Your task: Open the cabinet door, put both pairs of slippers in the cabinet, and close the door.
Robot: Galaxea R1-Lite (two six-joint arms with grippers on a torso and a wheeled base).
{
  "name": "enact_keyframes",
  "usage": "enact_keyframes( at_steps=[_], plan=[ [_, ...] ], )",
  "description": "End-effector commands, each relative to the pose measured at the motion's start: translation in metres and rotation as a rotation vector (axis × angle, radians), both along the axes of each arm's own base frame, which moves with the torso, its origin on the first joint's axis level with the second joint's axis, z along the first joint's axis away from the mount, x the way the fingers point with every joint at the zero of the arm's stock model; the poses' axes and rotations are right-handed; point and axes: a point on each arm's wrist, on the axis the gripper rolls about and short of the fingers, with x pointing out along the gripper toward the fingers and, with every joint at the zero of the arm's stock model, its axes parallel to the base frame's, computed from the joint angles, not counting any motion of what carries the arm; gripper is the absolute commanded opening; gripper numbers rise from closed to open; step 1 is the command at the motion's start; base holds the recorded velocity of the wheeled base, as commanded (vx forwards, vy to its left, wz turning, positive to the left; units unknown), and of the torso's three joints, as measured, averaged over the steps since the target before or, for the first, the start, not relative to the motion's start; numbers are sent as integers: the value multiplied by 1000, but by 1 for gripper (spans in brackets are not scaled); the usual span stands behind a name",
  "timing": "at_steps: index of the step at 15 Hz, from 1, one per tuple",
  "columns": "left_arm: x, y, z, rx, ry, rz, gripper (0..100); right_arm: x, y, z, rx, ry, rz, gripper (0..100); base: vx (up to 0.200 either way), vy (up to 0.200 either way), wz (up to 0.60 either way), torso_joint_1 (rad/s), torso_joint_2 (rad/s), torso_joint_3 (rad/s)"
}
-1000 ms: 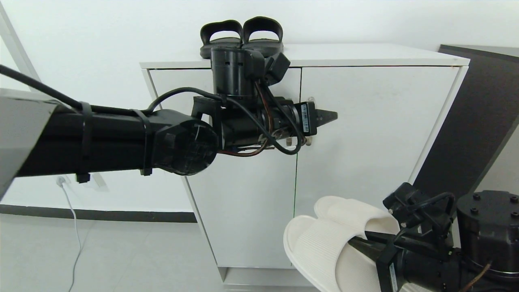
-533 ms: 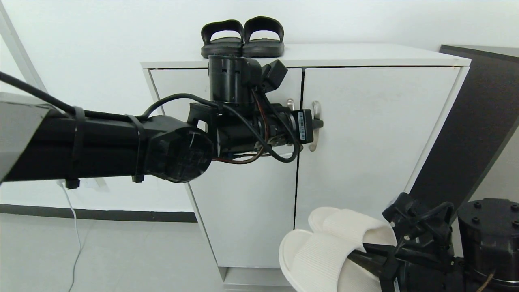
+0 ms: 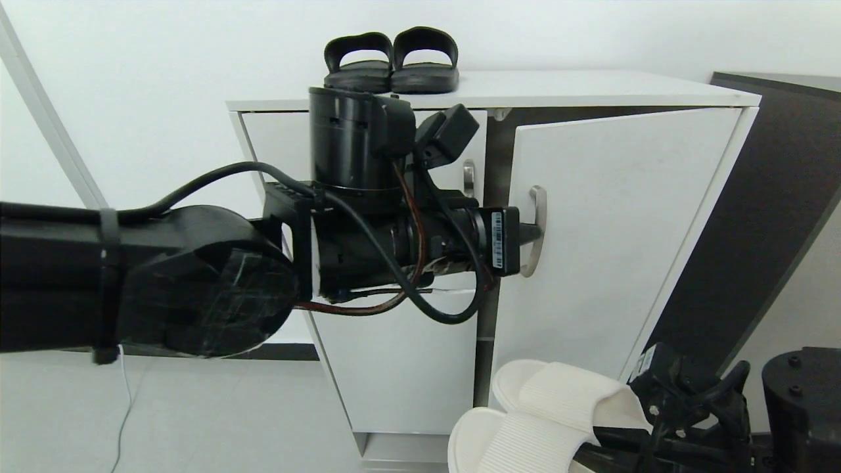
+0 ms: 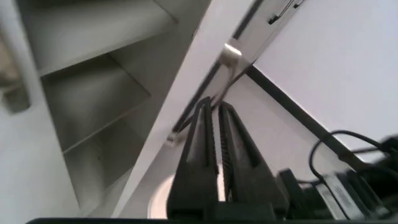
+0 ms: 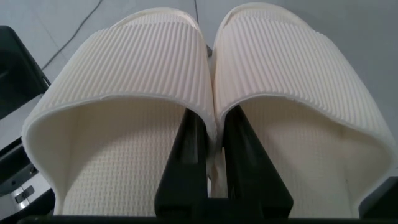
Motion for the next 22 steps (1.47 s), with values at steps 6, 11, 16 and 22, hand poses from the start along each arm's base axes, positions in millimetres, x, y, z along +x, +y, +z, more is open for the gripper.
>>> enact_keyframes(
  at_steps=[6,11,16,22],
  plan=[
    [-4,33,7,-122,-53,62,0,-6,0,-4,-15,8,23,0,0,0,0,0,0,0],
    [28,20,0,-159,4,81,0,-10,-1,-10,-47,9,50,0,0,0,0,0,0,0],
    [67,-8,-15,-226,41,101,0,-15,1,-16,-72,21,75,0,0,0,0,0,0,0],
    [68,-8,-17,-238,37,132,0,-18,3,-20,-86,31,98,0,-133,0,0,0,2,2]
  ],
)
